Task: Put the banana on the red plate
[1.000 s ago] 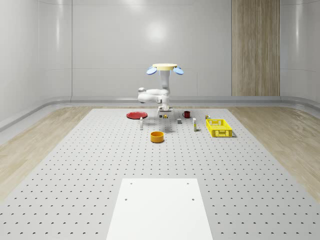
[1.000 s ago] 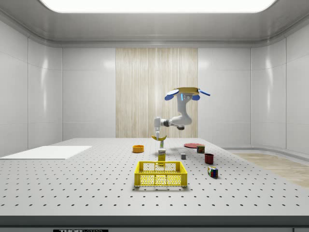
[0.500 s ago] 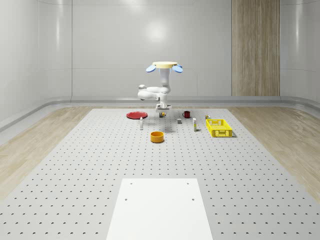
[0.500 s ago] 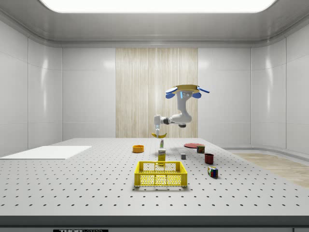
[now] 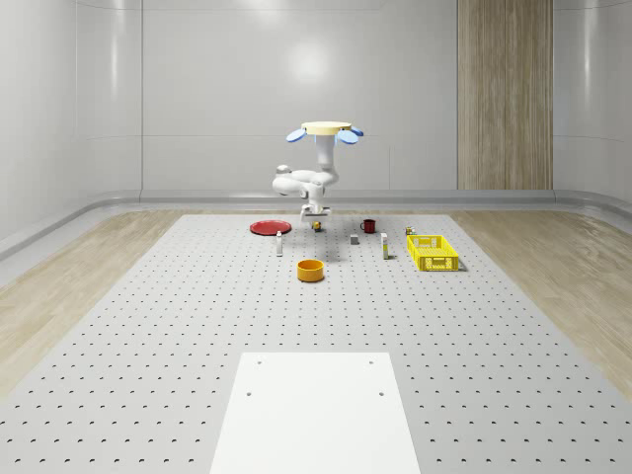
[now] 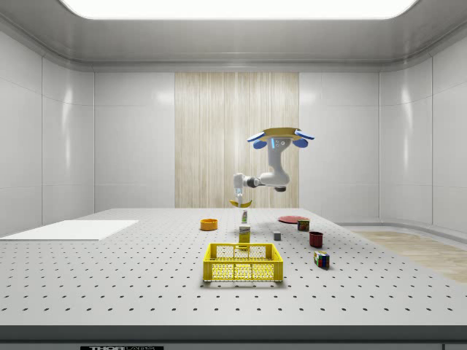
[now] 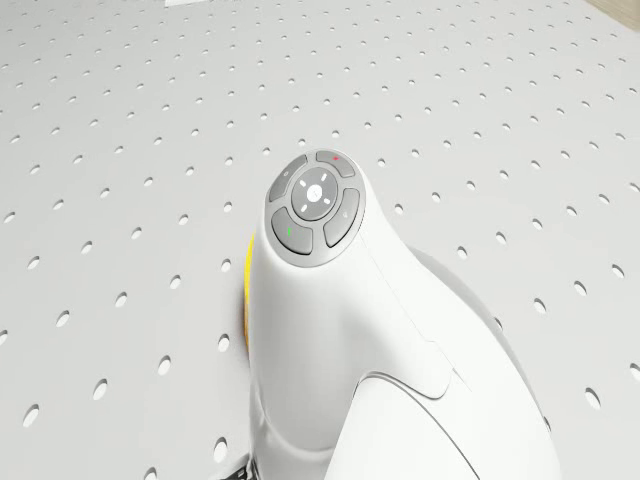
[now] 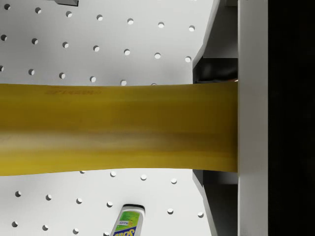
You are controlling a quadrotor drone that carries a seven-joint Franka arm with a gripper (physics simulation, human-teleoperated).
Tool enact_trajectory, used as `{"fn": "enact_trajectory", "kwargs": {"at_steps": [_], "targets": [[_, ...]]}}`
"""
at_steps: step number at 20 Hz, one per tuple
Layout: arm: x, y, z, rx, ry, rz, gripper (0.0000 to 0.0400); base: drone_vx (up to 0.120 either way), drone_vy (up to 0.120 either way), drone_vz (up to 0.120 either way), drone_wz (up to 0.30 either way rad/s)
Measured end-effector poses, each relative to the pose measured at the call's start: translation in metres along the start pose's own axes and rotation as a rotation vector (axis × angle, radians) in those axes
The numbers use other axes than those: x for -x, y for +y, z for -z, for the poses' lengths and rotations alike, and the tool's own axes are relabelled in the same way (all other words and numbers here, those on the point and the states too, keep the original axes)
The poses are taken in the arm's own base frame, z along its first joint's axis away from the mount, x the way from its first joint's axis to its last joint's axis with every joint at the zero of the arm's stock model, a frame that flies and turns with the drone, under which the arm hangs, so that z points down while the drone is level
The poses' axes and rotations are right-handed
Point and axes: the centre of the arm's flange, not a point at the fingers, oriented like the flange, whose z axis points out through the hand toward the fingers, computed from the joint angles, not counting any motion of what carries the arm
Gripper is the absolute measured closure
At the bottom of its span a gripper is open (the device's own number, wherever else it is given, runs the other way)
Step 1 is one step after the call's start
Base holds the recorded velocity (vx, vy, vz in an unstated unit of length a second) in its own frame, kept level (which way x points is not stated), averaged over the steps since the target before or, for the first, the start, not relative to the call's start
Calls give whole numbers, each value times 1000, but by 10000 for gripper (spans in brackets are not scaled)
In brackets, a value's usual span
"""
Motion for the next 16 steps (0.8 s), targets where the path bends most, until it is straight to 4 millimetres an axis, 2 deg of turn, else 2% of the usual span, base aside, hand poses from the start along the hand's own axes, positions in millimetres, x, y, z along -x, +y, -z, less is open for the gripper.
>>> {"fn": "enact_trajectory", "kwargs": {"at_steps": [16], "targets": [[0,0,0,-1,3,473,208,0,0,0,-300]]}}
